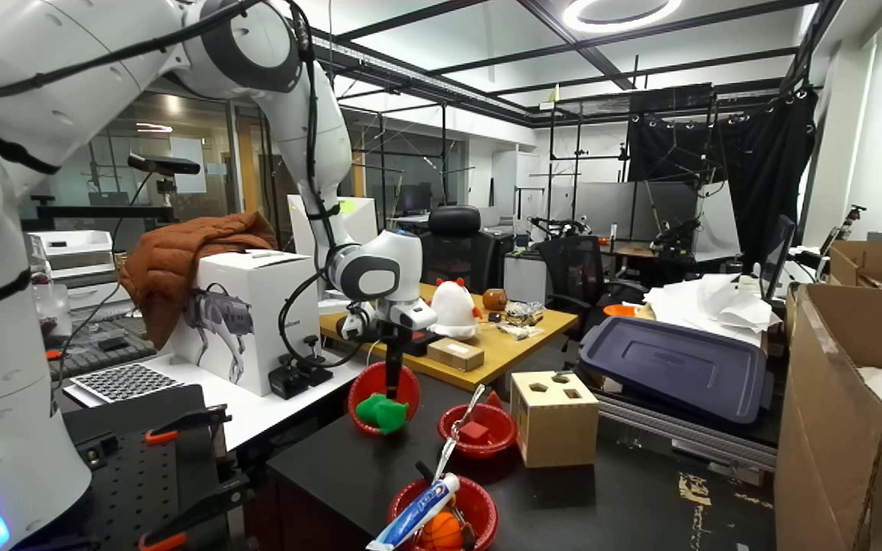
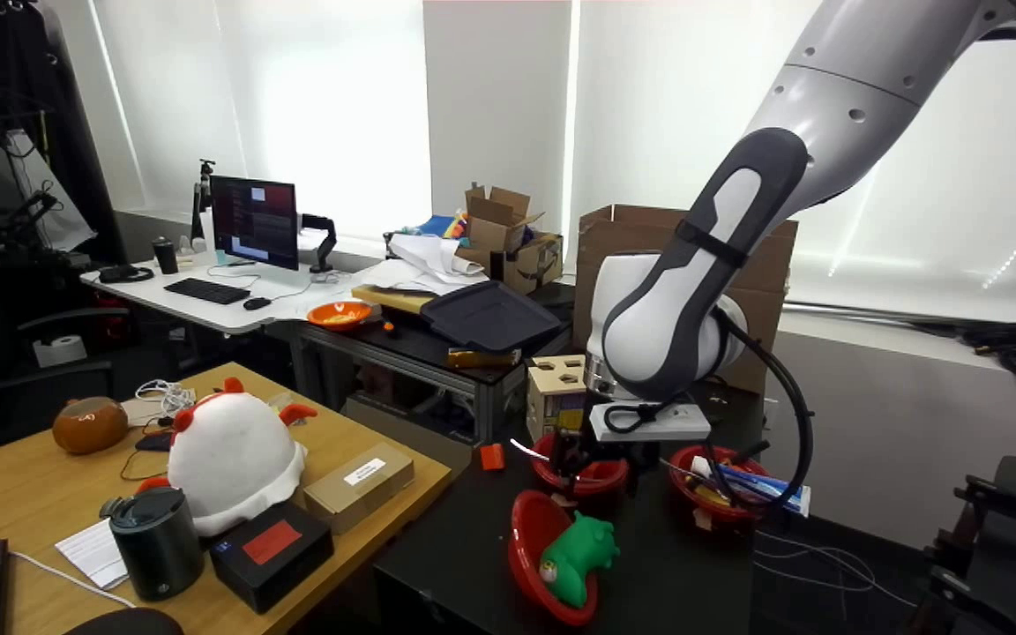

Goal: Move the empty red bowl forwards, place the green plush toy inside the bowl

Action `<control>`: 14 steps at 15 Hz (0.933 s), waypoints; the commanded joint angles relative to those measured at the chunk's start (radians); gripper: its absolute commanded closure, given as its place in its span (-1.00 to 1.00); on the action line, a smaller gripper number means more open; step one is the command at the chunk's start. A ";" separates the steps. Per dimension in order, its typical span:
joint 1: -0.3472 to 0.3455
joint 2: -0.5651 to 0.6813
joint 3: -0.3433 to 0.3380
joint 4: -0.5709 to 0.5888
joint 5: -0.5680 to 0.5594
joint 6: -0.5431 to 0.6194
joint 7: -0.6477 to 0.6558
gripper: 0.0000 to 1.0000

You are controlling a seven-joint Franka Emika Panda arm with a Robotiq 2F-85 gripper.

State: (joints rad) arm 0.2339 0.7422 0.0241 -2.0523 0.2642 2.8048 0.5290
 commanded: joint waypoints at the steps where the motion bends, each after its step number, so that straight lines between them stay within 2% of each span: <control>1: 0.020 -0.026 -0.019 -0.029 0.020 -0.110 0.060 -1.00; 6: -0.011 -0.024 0.002 -0.022 0.019 -0.213 0.054 -1.00; 14: -0.052 -0.010 0.018 0.000 0.024 -0.220 0.013 -1.00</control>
State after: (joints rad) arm 0.2089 0.7431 0.0220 -2.0583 0.2642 2.6157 0.5742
